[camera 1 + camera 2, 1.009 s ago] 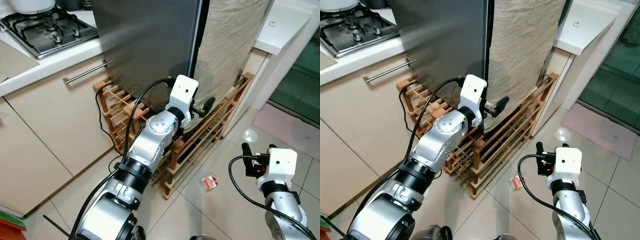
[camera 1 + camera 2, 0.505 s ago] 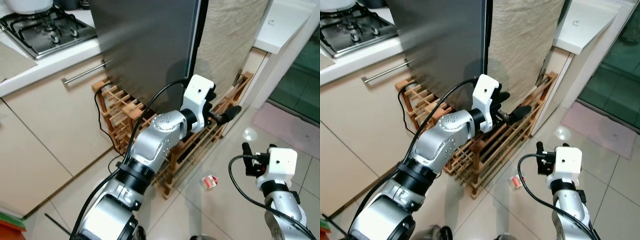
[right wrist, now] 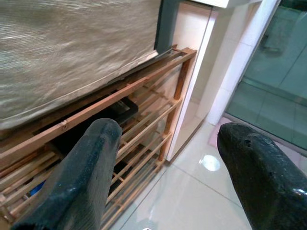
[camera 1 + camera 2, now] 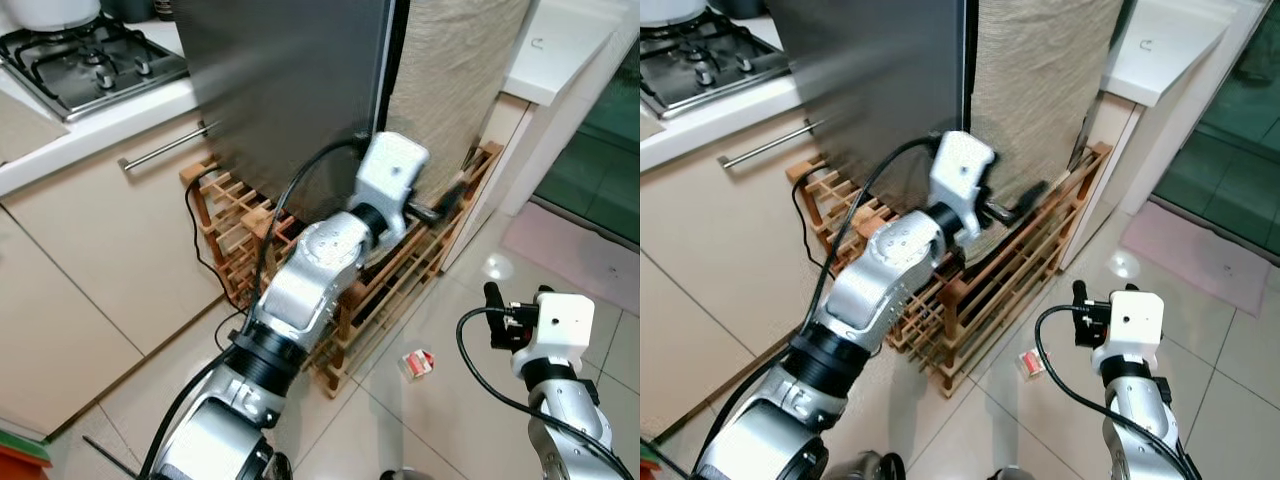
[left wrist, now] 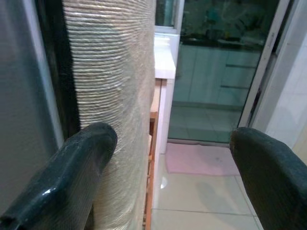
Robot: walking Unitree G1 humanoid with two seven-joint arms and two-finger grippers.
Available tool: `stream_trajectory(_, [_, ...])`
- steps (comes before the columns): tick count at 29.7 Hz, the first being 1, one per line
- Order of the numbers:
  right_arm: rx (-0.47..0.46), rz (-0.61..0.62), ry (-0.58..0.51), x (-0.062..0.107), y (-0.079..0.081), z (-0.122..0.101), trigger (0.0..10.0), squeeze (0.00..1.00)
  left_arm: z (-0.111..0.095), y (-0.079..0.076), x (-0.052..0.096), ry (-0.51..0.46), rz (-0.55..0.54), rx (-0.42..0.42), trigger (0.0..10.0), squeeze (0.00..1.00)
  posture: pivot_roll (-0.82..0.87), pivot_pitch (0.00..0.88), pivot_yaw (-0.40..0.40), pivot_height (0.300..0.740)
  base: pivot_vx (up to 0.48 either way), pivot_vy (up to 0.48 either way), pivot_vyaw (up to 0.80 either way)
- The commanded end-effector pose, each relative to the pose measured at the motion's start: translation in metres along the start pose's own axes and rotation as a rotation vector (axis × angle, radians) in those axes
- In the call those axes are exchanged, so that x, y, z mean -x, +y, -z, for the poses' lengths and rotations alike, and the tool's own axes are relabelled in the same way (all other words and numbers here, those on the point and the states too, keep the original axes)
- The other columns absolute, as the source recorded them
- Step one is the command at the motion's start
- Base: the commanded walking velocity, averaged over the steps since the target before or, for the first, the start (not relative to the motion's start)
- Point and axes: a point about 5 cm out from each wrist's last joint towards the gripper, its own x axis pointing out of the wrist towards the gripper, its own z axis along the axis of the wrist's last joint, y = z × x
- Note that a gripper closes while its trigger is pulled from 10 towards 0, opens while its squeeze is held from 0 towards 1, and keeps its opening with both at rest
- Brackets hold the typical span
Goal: Restocking fridge
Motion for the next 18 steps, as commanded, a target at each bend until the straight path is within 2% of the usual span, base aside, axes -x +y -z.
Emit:
stream_trajectory(1, [0.003,0.002,-0.006,-0.001,-0.001,0.000,10.0,0.00,0.000,0.007,0.000,-0.001,-0.060,0.007,10.0,0.00,0.00,0.054,0.022,0.740,0.000,0.000,0.00])
stream_trajectory(5, [0.008,-0.003,-0.006,-0.002,-0.001,0.000,10.0,0.00,-0.002,0.013,0.000,-0.008,-0.099,0.001,10.0,0.00,0.00,0.050,0.021,0.740,0.000,0.000,0.00])
stream_trajectory(13, [0.014,-0.004,-0.007,-0.002,-0.002,0.000,10.0,0.00,-0.002,0.014,0.002,-0.008,-0.113,0.021,10.0,0.00,-0.01,0.045,0.023,0.740,0.000,0.000,0.00])
stream_trajectory(15, [0.015,-0.003,-0.007,-0.002,-0.003,0.000,10.0,0.00,-0.002,0.019,0.005,-0.005,-0.132,0.023,10.0,0.00,-0.01,0.045,0.023,0.740,0.000,0.000,0.00])
stream_trajectory(18, [0.016,0.002,-0.009,-0.001,-0.003,0.000,10.0,0.00,0.007,0.035,0.019,0.031,-0.173,0.020,10.0,0.00,-0.01,0.041,0.028,0.740,0.000,0.000,0.00])
